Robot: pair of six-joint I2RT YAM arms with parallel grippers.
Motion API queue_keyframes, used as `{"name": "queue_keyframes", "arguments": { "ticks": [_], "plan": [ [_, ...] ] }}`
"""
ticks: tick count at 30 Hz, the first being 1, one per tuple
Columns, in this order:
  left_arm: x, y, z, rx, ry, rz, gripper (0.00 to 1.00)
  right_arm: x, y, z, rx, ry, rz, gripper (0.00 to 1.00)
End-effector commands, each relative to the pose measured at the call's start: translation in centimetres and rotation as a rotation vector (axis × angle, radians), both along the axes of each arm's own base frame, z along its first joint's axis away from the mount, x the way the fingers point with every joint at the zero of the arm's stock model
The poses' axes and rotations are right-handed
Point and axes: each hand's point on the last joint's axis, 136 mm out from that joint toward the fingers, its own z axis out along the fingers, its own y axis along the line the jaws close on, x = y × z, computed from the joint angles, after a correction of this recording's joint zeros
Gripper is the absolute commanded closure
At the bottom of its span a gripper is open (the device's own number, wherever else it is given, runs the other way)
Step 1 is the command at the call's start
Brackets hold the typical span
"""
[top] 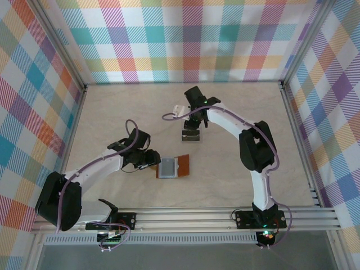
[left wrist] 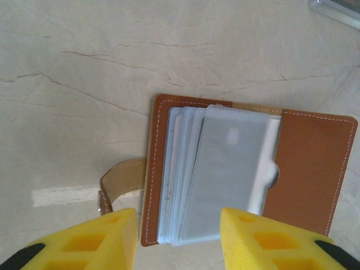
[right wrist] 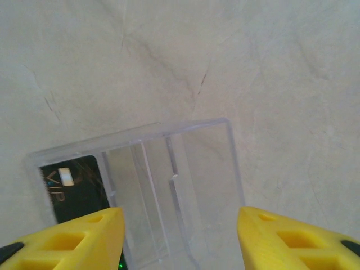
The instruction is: Take the credit cards out of the card holder
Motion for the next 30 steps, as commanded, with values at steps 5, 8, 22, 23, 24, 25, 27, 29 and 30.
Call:
{"name": "queue_keyframes", "arguments": {
  "ticks": [5, 8, 22, 23, 24, 25, 27, 29, 30],
  "plan": [
    [0.7, -1.3, 0.1, -0.021, 0.005, -0.063, 0.64, -6.3, 2.9, 5.0, 0.294, 0.198, -0.204, 0.42],
    [0.5, -0.6, -0.6, 0.015, 0.003, -0.055, 0.66, -7.8, 3.0, 5.4, 0.405, 0.258, -0.307, 0.42],
    [0.3, -1.0, -2.7, 0.014, 0.013, -0.089, 0.75, -12.2, 1.3, 3.7, 0.541, 0.498, -0.672, 0.46],
    [0.2, -1.0, -2.9, 0.016, 0.017, -0.096, 0.76, -12.3, 1.2, 3.6, 0.55, 0.5, -0.681, 0.46],
    [0.1, -1.0, -3.2, 0.017, 0.019, -0.101, 0.76, -12.5, 1.1, 3.5, 0.554, 0.505, -0.689, 0.46],
    [0.0, -1.0, -3.4, 0.021, 0.024, -0.106, 0.76, -12.7, 1.0, 3.4, 0.555, 0.512, -0.698, 0.46],
    [-0.2, -0.8, -3.9, 0.033, 0.04, -0.11, 0.77, -12.9, 0.9, 3.1, 0.561, 0.526, -0.715, 0.46],
    [-0.3, -0.8, -4.1, 0.036, 0.052, -0.111, 0.77, -13.2, 1.2, 3.3, 0.575, 0.552, -0.727, 0.47],
    [-0.3, -0.9, -4.0, 0.035, 0.049, -0.114, 0.78, -13.2, 1.4, 3.5, 0.583, 0.565, -0.731, 0.47]
  ]
}}
